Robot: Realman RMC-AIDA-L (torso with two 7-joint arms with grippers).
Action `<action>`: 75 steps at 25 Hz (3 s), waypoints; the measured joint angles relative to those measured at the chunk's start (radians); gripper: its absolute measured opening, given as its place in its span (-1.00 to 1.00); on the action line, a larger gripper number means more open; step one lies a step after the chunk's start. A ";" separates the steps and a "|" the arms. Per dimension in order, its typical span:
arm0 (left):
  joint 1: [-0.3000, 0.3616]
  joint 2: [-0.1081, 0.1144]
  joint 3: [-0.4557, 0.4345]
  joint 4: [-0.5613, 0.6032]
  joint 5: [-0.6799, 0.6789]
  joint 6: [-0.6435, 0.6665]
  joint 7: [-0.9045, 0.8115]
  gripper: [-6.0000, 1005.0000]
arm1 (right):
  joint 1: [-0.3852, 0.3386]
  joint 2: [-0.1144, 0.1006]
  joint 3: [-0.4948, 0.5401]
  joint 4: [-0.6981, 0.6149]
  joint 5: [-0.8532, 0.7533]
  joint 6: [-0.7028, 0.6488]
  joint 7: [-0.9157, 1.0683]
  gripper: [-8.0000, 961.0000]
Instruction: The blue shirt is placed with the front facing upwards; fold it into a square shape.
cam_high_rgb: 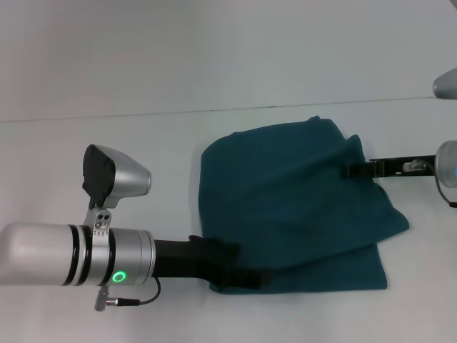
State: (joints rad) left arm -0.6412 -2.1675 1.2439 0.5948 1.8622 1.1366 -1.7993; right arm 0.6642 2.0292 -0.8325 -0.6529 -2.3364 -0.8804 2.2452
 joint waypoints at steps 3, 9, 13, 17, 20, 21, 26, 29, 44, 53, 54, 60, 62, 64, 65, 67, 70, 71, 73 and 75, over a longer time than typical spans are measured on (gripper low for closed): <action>0.000 0.000 0.001 0.000 0.000 0.000 0.000 0.83 | 0.005 0.004 -0.022 0.012 0.000 0.021 0.000 0.91; -0.001 0.000 -0.002 0.003 0.000 0.000 0.000 0.83 | 0.014 0.006 -0.033 0.020 0.000 0.028 -0.001 0.90; -0.001 0.001 -0.003 0.004 0.000 0.000 0.000 0.83 | 0.019 0.007 -0.033 0.025 0.003 0.021 -0.001 0.90; -0.001 0.002 -0.003 0.004 0.000 0.000 0.000 0.83 | 0.023 0.006 -0.033 0.032 0.005 0.020 -0.001 0.90; -0.002 0.002 -0.003 0.004 0.000 0.000 0.000 0.83 | 0.024 0.006 -0.031 0.032 0.005 0.020 0.002 0.89; -0.002 0.002 -0.003 0.004 0.000 0.000 0.000 0.83 | 0.024 0.006 -0.030 0.032 0.005 0.020 0.003 0.89; -0.004 0.002 -0.005 0.004 0.000 0.000 0.000 0.83 | 0.025 0.004 -0.026 0.041 0.003 0.028 0.006 0.89; -0.005 0.002 -0.005 0.003 0.000 0.000 0.000 0.83 | 0.028 0.001 -0.028 0.054 0.003 0.028 0.006 0.90; -0.009 0.002 -0.006 -0.002 0.000 -0.007 0.000 0.83 | 0.030 -0.004 -0.023 0.047 0.007 -0.013 0.005 -0.03; -0.011 0.002 -0.006 -0.002 0.000 -0.009 -0.002 0.83 | 0.010 -0.006 -0.022 -0.004 0.043 -0.052 0.000 -0.40; -0.011 0.002 -0.006 -0.002 0.000 -0.009 -0.002 0.83 | 0.006 -0.006 -0.022 -0.012 0.047 -0.058 -0.001 -0.44; -0.011 0.002 -0.008 0.001 0.000 -0.009 -0.002 0.83 | -0.008 0.003 -0.022 -0.062 0.052 -0.094 -0.001 -0.74; -0.011 0.002 -0.008 0.001 0.000 -0.009 -0.003 0.83 | -0.008 0.005 -0.024 -0.065 0.052 -0.096 -0.001 -0.74; -0.011 0.002 -0.008 0.002 0.000 -0.009 -0.003 0.83 | -0.008 0.006 -0.027 -0.064 0.053 -0.097 -0.001 -0.74; -0.011 0.002 -0.008 0.002 0.000 -0.009 -0.003 0.83 | -0.008 0.009 -0.028 -0.064 0.053 -0.099 -0.001 -0.74; -0.011 0.002 -0.008 0.002 0.000 -0.009 -0.003 0.83 | -0.008 0.015 -0.029 -0.070 0.054 -0.110 -0.002 -0.74; -0.011 0.002 -0.008 0.004 0.000 -0.009 -0.003 0.83 | -0.008 0.028 -0.028 -0.098 0.054 -0.137 -0.011 -0.74; -0.011 0.002 -0.008 0.005 0.000 -0.009 -0.003 0.83 | -0.008 0.032 -0.026 -0.108 0.054 -0.146 -0.013 -0.75; -0.011 0.002 -0.008 0.005 0.000 -0.008 -0.003 0.83 | -0.009 0.041 -0.025 -0.129 0.054 -0.160 -0.014 -0.75; -0.011 0.002 -0.007 0.005 0.000 -0.008 -0.003 0.83 | -0.009 0.046 -0.028 -0.144 0.054 -0.163 -0.013 -0.75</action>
State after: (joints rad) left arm -0.6520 -2.1660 1.2364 0.6003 1.8622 1.1289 -1.8024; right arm 0.6557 2.0755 -0.8605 -0.7970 -2.2823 -1.0433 2.2319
